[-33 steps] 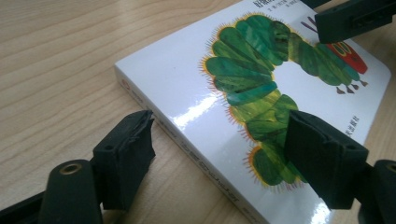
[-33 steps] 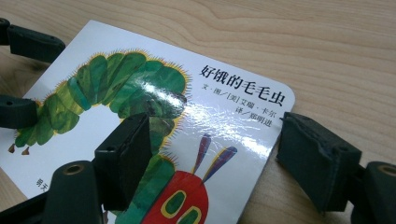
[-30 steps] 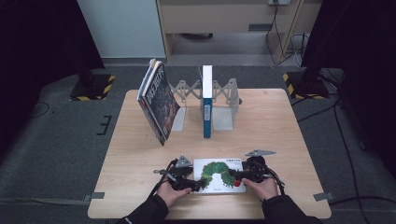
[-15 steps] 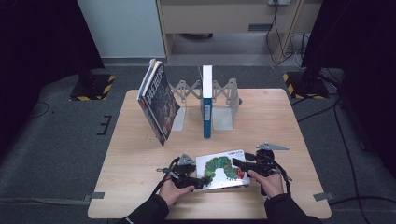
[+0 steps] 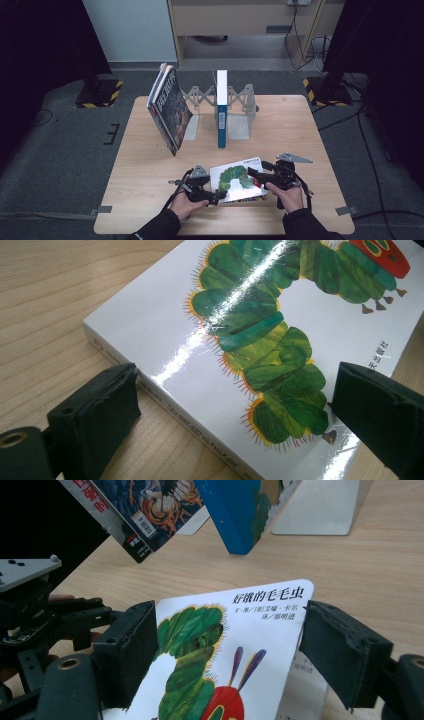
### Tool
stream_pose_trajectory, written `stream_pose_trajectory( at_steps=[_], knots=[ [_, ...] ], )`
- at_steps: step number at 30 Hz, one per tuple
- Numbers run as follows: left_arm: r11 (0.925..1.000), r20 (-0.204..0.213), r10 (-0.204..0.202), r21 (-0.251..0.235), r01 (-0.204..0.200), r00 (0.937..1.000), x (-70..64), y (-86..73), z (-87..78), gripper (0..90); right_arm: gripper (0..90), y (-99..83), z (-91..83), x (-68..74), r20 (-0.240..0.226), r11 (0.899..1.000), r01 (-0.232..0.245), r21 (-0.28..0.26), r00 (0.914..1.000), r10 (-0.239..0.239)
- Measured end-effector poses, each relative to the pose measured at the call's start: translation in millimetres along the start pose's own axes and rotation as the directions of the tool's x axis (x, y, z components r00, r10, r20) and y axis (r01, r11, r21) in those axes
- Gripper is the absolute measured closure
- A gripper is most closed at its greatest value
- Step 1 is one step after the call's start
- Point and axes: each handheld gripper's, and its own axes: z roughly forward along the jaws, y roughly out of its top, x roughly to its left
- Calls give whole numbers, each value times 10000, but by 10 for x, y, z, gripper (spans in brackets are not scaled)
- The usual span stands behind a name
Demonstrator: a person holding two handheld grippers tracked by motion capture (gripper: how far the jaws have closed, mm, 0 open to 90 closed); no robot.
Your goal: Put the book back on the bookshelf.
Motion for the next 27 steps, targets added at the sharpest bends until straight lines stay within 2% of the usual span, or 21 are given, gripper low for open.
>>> stream_pose_trajectory(
  at_steps=[4, 6, 13, 16, 20, 22, 27],
  knots=[
    [10000, 26, -18, -3, 18, 10000, 3, 0, 0, 27, 201, -28, -23, 25, -46, 9999, 106, 124, 9999, -105],
    [10000, 32, -25, -6, 25, 10000, 3, 0, 0, 27, 198, -42, -33, 42, 6, 9991, 380, 163, 9993, -381],
    [10000, 97, -41, -12, 41, 9999, 8, 1, 1, 19, 206, -58, -64, 61, -38, 9991, 397, 167, 9992, -396],
    [10000, 77, -19, 5, 19, 10000, 5, 1, 2, 19, 215, -68, -75, 52, -43, 9993, 218, 302, 9998, -216],
    [10000, 66, 9, 21, -9, 10000, 4, 2, 2, 20, 218, -81, -88, 46, -24, 9971, 334, 690, 9994, -333],
    [10000, 49, -6, -13, 6, 10000, -2, 1, 6, 20, 219, -95, -88, 35, -24, 9960, 223, 862, 9998, -221],
    [10000, 80, -14, -8, 14, 10000, 1, 2, 6, 17, 212, -92, -94, 23, -172, 9969, -13, 787, 9998, 26]
  ],
)
